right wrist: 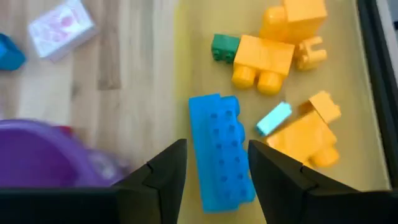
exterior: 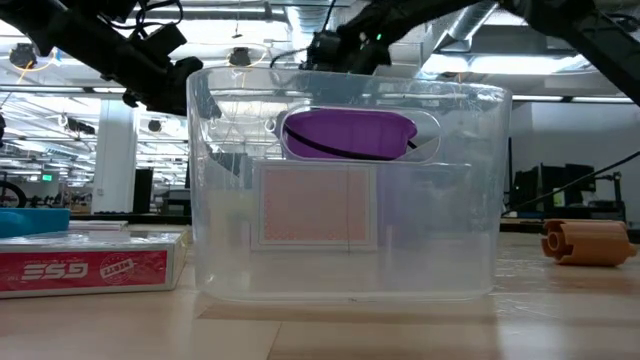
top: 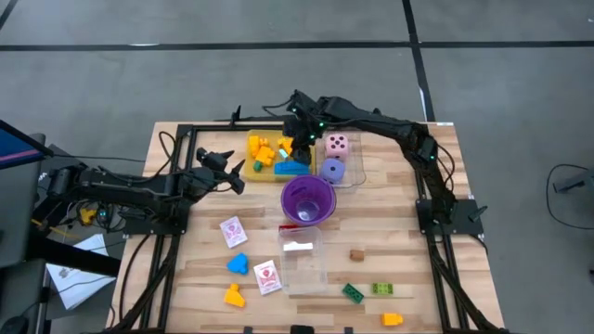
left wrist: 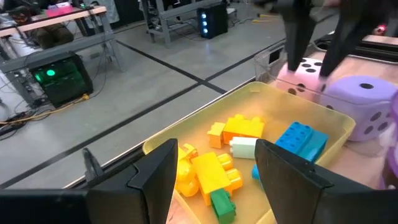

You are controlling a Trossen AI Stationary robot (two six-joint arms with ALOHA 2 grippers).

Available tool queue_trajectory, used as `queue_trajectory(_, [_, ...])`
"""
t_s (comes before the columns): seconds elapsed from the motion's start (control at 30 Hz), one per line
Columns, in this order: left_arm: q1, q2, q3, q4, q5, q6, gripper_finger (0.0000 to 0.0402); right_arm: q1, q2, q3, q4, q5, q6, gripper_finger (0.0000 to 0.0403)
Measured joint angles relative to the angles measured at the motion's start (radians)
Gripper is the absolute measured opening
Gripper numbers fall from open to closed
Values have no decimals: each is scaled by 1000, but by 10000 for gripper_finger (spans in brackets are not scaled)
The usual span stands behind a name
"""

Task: Pick & Place Toys
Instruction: Put the red game piece into the yellow bin

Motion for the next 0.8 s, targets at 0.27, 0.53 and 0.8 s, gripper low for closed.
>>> queue_trajectory(0.27, [0, 0, 0, 1, 29, 1, 209, 26, -145, -22, -184, -1, 22, 148])
queue_trajectory(0.53, [0, 0, 0, 1, 48, 3, 209, 74, -414, -318, -40, 4, 145, 131])
queue_trajectory(0.8, [0, 0, 0, 1, 64, 3, 209, 200, -760, -785, 283, 132, 361, 128])
